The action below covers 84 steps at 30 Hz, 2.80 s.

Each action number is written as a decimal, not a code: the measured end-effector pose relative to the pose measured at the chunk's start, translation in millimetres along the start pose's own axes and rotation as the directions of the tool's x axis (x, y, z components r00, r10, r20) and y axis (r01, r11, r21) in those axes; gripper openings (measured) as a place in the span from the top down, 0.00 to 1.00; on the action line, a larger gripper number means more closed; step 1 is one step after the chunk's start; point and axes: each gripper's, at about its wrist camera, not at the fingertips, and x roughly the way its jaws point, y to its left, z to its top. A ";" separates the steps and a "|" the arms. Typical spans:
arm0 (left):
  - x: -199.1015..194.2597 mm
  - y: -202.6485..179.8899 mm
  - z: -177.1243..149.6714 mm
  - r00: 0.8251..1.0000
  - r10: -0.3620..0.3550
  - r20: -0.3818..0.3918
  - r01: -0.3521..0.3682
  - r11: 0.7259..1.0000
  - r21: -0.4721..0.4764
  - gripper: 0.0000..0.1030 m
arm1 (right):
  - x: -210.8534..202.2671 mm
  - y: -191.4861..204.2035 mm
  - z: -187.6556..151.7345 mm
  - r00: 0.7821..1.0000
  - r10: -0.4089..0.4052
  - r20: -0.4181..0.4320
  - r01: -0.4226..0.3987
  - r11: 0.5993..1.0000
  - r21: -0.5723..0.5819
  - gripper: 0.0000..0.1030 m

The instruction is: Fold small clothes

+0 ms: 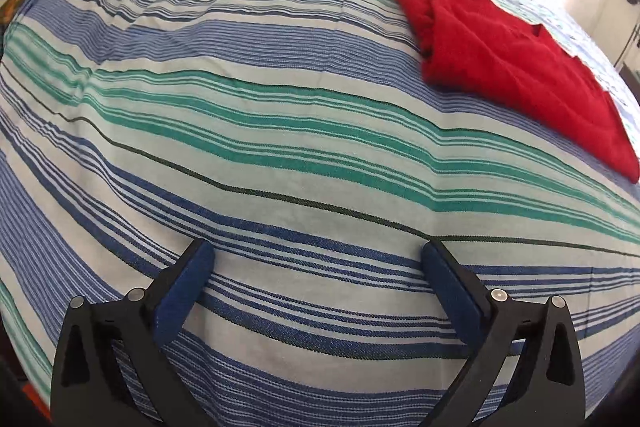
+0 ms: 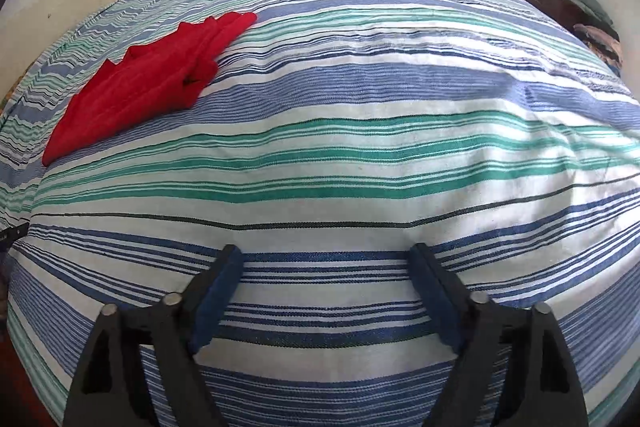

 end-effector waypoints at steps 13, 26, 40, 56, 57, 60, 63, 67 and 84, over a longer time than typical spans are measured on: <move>-3.0 -3.1 -7.2 0.999 0.016 0.049 -0.016 1.000 0.009 0.00 | 4.6 6.5 -2.6 1.000 0.010 0.028 -0.009 1.000 -0.030 0.00; -1.2 -8.7 -7.9 0.996 0.054 0.076 -0.056 0.998 0.023 0.00 | 2.4 2.9 -7.5 0.999 0.023 0.047 -0.022 0.999 -0.024 0.00; -30.6 -10.8 24.9 0.993 -0.122 -0.002 0.122 0.993 0.002 0.02 | 3.9 6.4 -6.3 0.999 -0.001 0.037 0.003 0.999 -0.036 0.00; 104.9 -78.9 201.8 0.975 -0.101 -0.199 0.089 0.994 -0.070 0.01 | 5.6 6.5 -5.4 0.999 -0.002 0.038 0.004 0.999 -0.039 0.00; 102.8 -82.3 203.3 0.973 -0.118 -0.196 0.106 0.992 -0.068 0.10 | 5.5 6.7 -5.5 0.999 -0.003 0.038 0.005 0.999 -0.040 0.00; 94.3 -95.9 208.5 0.949 -0.221 -0.223 0.210 0.975 -0.073 0.93 | 6.1 7.2 -4.6 0.999 -0.010 0.038 0.012 0.999 -0.046 0.00; 63.0 -113.5 220.8 0.963 -0.219 -0.156 0.209 0.975 -0.075 0.94 | 7.0 7.5 -3.2 0.999 -0.016 0.037 0.018 0.999 -0.051 0.00; -5.3 -186.3 235.6 0.961 -0.272 -0.056 0.276 0.959 0.058 0.94 | 6.0 6.7 -3.8 0.999 -0.013 0.038 0.015 0.999 -0.049 0.00; -64.9 -370.5 42.8 0.938 -0.342 -0.045 0.317 0.801 0.508 0.17 | 6.6 4.9 -3.1 0.999 -0.008 0.034 0.010 0.999 -0.047 0.00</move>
